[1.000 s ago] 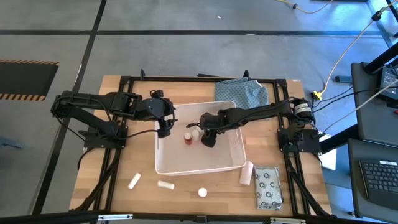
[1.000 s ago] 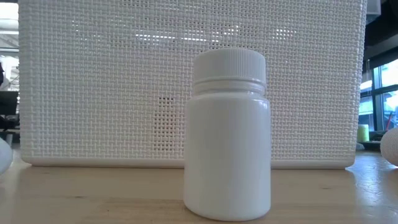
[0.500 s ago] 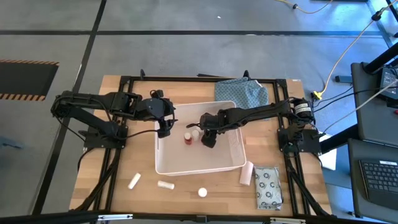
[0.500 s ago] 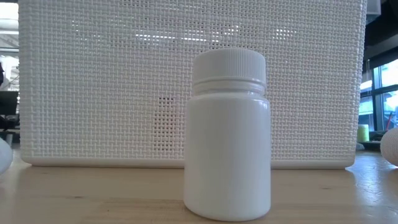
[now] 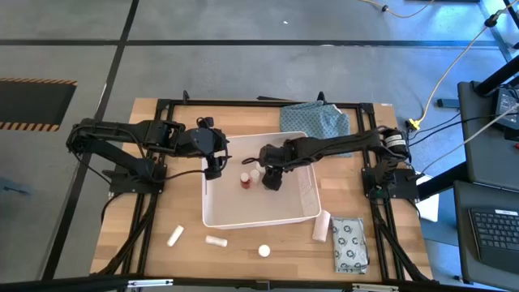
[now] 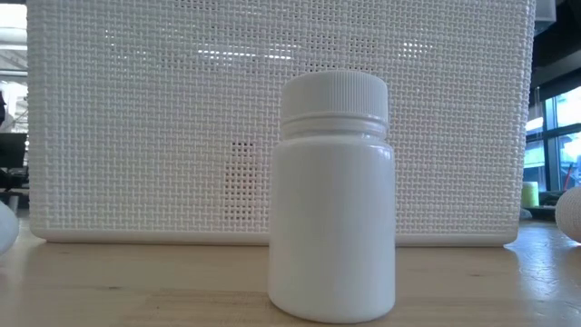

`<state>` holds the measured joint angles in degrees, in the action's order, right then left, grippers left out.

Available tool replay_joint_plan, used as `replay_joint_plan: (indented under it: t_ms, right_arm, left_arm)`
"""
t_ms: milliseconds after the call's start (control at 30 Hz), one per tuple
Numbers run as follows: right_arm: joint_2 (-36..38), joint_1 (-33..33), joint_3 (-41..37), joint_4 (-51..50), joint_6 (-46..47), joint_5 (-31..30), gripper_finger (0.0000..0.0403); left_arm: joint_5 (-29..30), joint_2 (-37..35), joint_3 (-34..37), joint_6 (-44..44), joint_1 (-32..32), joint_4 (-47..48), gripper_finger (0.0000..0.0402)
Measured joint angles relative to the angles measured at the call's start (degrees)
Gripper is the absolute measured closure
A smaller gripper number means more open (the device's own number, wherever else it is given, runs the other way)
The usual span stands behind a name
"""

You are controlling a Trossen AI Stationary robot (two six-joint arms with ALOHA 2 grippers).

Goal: Pick & place medical supplies in basket/bin
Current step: Put the left white rolled gauze into the white bin

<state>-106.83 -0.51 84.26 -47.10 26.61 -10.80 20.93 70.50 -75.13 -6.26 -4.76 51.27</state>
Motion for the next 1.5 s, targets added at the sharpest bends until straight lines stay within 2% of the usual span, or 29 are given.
replay_joint_plan:
  t_ms: [167, 467, 600, 700, 800, 933, 1033, 1100, 1267, 1367, 1500]
  right_arm:
    - [0.0, -0.2, 5.9, -6.2, -1.3, -1.4, 0.0136]
    - [0.0, -4.4, 23.3, -23.6, -1.8, -13.1, 0.0136]
    - [0.3, -8.0, 29.1, -29.3, -1.7, -13.8, 0.0136]
    - [2.3, -10.6, 29.5, -31.8, -1.0, -13.6, 0.0136]
    - [6.4, -13.3, 27.0, -33.4, 2.2, -14.1, 0.0136]
    - [13.3, -17.9, 21.1, -32.8, 7.8, -19.9, 0.0136]
    - [18.8, -21.2, 15.0, -31.0, 12.8, -25.4, 0.0136]
    - [22.0, -23.1, 10.4, -28.6, 15.3, -28.5, 0.0136]
    - [27.8, -24.9, 0.2, -22.3, 16.8, -30.0, 0.0136]
    - [29.4, -24.8, -3.9, -19.8, 16.6, -30.1, 0.0136]
    - [30.1, -24.9, -6.4, -19.9, 16.6, -30.1, 0.0136]
  left_arm:
    - [-1.0, 0.0, 0.0, 0.0, 0.0, 0.0, 0.0178]
    - [-3.4, 0.0, 0.0, -0.4, 0.0, 4.5, 0.0178]
    - [-4.6, 0.0, 0.0, -2.9, -0.2, 7.3, 0.0178]
    - [-5.1, 0.0, 0.0, -4.3, -1.2, 7.8, 0.0178]
    - [-5.2, -0.8, 0.0, -5.3, -3.2, 8.2, 0.0178]
    - [-1.9, -3.3, 0.0, -10.9, -6.2, 13.0, 0.0178]
    - [1.8, -5.9, 0.0, -19.1, -9.0, 16.6, 0.0178]
    - [2.3, -7.1, 0.0, -24.4, -11.3, 18.9, 0.0178]
    - [2.7, -7.5, 1.3, -39.7, -18.2, 28.0, 0.0178]
    - [0.5, -7.3, 4.8, -49.9, -21.3, 30.8, 0.0178]
    - [-6.7, -6.8, 10.7, -61.8, -24.5, 30.7, 0.0178]
